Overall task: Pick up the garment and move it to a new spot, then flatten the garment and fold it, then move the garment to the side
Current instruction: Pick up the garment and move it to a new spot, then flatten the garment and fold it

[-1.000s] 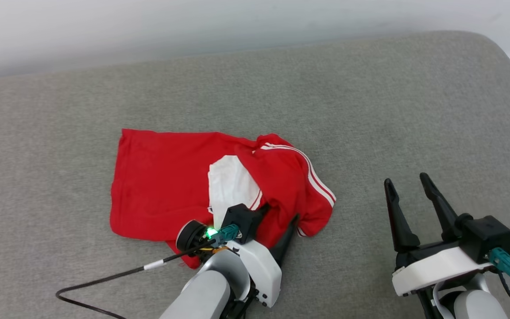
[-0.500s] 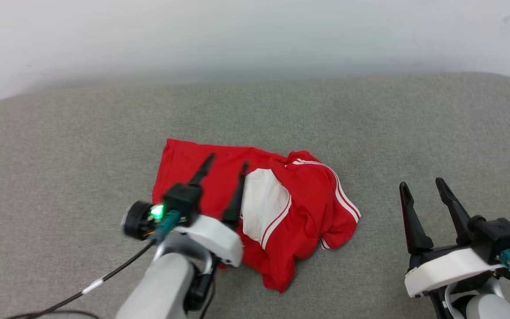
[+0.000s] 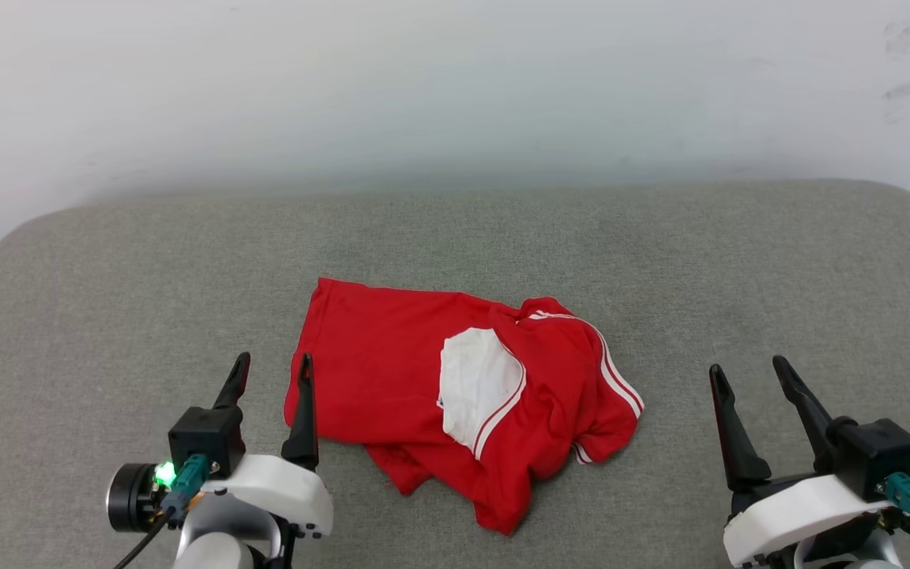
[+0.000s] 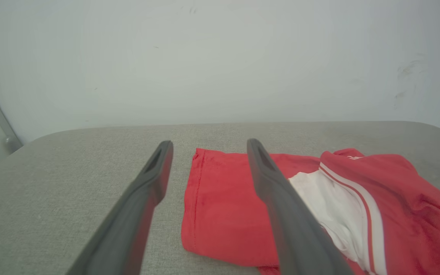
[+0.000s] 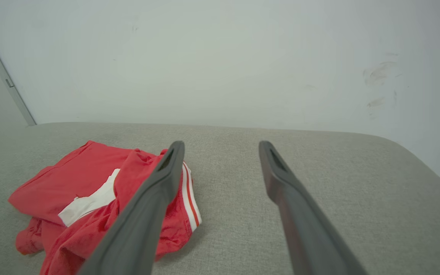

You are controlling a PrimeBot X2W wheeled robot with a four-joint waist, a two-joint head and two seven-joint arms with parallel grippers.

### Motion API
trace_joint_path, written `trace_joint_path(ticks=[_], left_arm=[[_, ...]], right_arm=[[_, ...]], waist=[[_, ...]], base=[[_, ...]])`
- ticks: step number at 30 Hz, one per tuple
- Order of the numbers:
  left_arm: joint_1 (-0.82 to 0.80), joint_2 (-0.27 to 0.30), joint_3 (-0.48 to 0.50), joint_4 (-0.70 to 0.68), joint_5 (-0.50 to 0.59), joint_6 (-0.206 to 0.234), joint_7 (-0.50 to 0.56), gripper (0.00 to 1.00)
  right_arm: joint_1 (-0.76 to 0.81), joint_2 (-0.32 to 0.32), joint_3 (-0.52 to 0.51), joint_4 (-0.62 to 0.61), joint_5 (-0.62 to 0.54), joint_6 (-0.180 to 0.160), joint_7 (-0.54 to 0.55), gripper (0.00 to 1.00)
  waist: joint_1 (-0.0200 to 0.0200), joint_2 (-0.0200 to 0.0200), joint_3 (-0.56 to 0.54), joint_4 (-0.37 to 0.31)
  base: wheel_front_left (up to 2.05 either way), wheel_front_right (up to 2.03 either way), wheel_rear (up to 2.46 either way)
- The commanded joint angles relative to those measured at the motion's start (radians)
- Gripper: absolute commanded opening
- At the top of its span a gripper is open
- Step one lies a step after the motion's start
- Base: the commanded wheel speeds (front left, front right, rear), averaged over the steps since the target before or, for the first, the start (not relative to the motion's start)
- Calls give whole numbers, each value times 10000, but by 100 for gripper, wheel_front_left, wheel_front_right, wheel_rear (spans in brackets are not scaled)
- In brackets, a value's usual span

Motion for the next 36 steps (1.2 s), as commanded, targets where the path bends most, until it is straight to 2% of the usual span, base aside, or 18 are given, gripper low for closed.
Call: trace_joint_path(ticks=[1,20,21,26,31,36], left_arm=[[166,43,-40,-72,16,51,14,100],[71,110,-149,-487,-92,171,239,100],[-404,131,-355,-555,-176,-171,633,100],[-1611,117,-1031,-482,-364,-1020,2193,100],[-2493,36,-1618,-155,-1055,-1972,4161,100],[-2959,103,-2158,230,-1615,-2654,5913,100]], right_arm=[[159,2,35,-66,5,-5,12,100],[143,2,200,-233,26,-5,172,100],[53,2,155,-277,8,-5,200,100],[-167,4,167,-333,46,-5,127,100],[-387,2,338,-165,209,-3,-1,100],[-582,4,430,48,202,-3,-122,100]], waist=[[0,0,-36,10],[0,0,-7,-95],[0,0,155,-72],[0,0,617,-102],[0,0,1096,-399],[0,0,1550,-665]], base=[[0,0,0],[0,0,0],[0,0,0],[0,0,0],[0,0,0],[0,0,0]])
